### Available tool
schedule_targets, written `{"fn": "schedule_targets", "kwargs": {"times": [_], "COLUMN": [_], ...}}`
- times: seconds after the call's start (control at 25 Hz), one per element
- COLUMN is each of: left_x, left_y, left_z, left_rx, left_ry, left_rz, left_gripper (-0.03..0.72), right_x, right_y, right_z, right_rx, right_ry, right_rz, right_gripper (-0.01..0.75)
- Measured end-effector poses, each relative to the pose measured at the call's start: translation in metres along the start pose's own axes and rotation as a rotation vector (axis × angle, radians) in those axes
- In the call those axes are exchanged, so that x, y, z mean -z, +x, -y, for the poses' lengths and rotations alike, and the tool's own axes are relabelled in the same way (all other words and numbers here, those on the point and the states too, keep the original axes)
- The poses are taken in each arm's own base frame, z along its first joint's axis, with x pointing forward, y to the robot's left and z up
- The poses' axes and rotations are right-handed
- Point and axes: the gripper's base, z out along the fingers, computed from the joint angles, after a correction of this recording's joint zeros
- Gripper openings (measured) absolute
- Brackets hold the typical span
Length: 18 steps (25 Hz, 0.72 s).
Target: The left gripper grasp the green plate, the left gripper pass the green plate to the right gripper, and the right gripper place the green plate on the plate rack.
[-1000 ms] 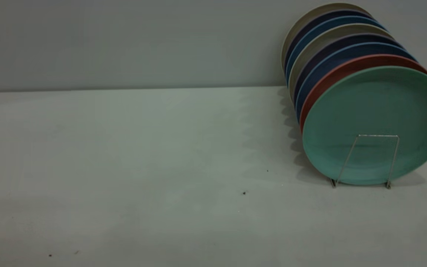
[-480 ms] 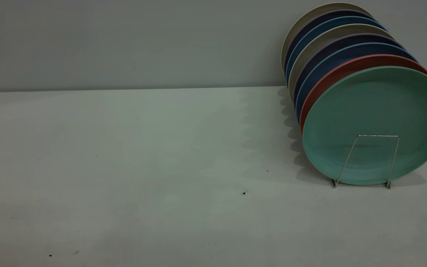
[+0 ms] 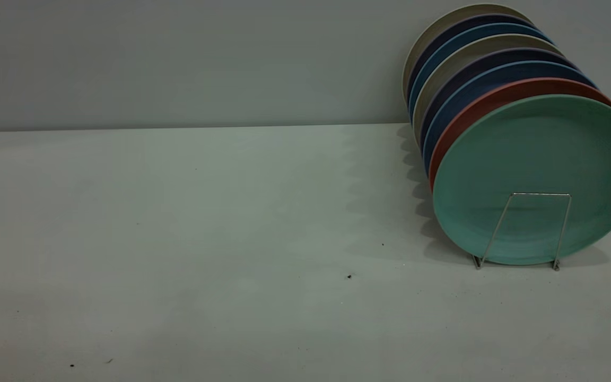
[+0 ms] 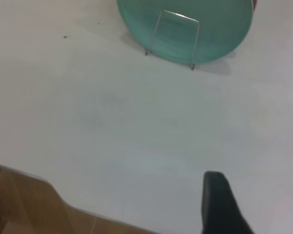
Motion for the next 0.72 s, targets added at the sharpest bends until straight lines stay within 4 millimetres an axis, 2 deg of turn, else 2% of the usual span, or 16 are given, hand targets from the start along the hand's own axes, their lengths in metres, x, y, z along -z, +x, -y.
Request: {"fn": "schedule_targets", "kwargs": {"times": [0.52,0.72], "left_x": [0.0002,0.0059], "left_y": [0.0002,0.0063], "left_z": [0.0000,0.0007], "left_rx": [0.001,-0.001], "left_ry": [0.000,-0.005], "left_rz": [0.002,0.066], "left_gripper": [0.530,0.530], "right_x": [0.0008,0.0055], "right_y": [0.0005,0.0040], "right_z": [-0.0002,-0.0016], "right_rx": [-0.002,-0.035], "right_ry": [0.004,0.063], "right_rz": [0.006,0.045], "right_gripper": [0.396,0.396]}}
